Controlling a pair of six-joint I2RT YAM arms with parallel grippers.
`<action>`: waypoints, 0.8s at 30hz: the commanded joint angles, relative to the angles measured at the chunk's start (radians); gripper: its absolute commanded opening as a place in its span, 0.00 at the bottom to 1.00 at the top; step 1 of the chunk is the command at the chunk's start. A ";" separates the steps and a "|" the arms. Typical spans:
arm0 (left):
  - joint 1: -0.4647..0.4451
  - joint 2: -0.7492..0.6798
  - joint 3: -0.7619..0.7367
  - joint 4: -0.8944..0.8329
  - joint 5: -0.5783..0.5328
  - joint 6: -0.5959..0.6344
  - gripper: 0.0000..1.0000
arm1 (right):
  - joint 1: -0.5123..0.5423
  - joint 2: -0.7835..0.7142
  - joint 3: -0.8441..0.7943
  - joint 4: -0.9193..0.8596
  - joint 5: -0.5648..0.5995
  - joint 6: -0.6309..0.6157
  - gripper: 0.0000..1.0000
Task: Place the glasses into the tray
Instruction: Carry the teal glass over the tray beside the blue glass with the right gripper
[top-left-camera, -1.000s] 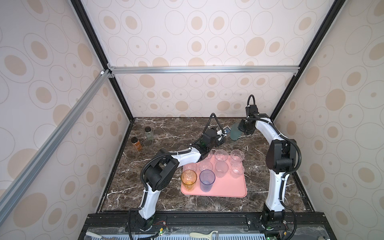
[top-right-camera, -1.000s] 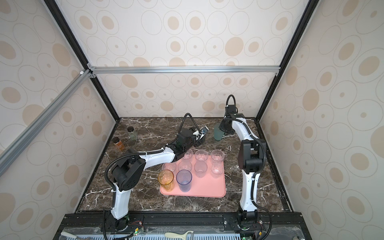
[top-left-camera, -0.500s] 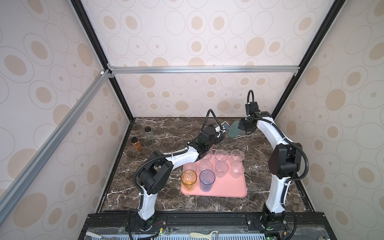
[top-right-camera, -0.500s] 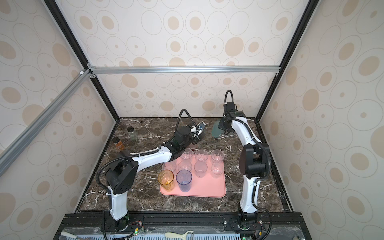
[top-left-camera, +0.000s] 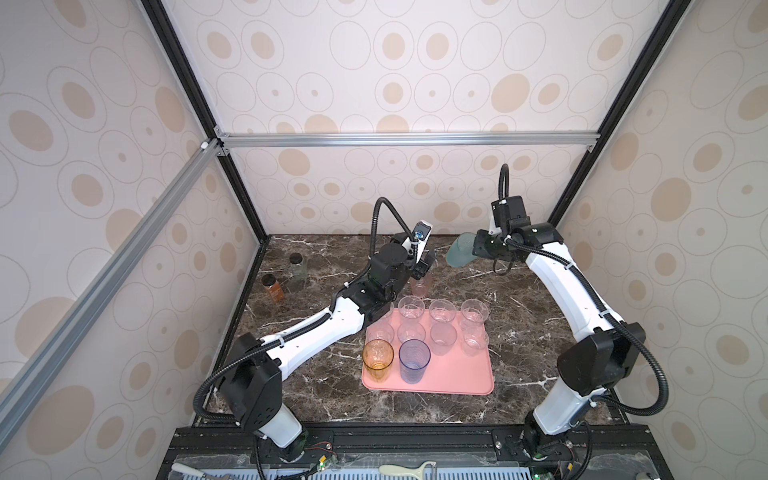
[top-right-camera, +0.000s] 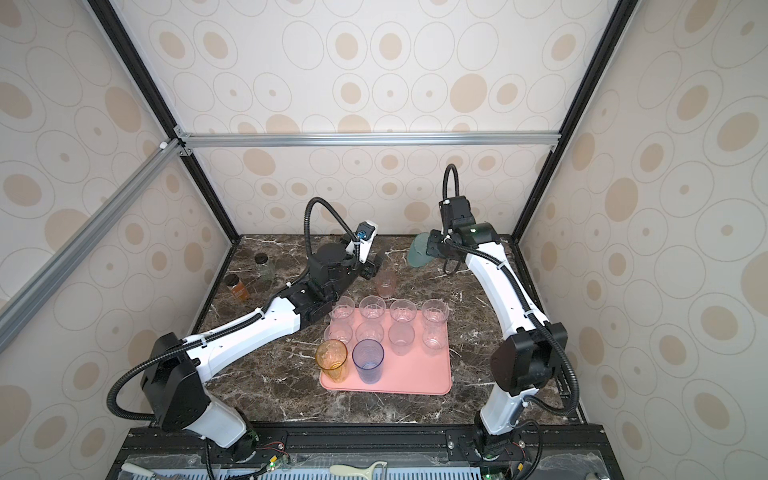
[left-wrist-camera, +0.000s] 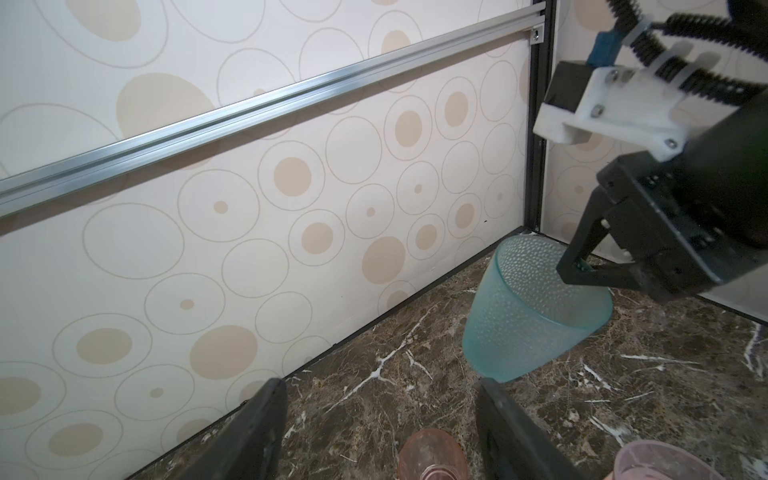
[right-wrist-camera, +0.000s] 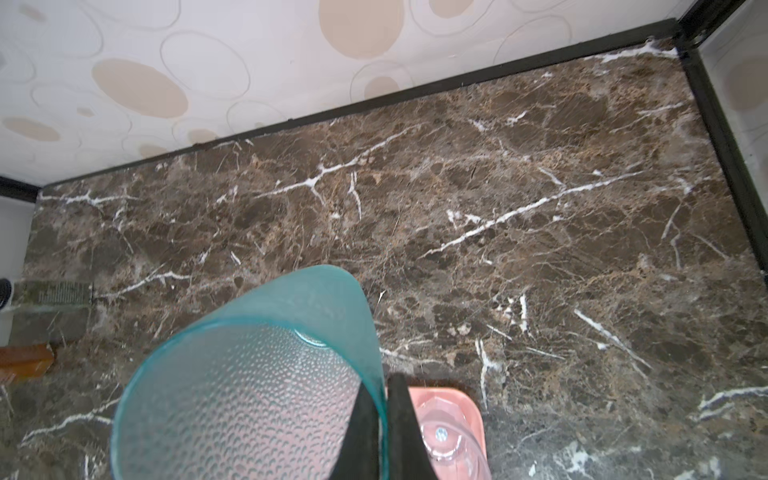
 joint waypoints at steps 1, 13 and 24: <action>-0.006 -0.059 -0.020 -0.081 -0.004 -0.087 0.71 | 0.046 -0.071 -0.032 -0.048 0.000 -0.018 0.00; -0.007 -0.188 -0.110 -0.187 -0.011 -0.264 0.70 | 0.194 -0.219 -0.176 -0.120 0.023 -0.011 0.00; -0.009 -0.232 -0.203 -0.184 0.063 -0.417 0.67 | 0.248 -0.313 -0.267 -0.188 0.039 0.002 0.00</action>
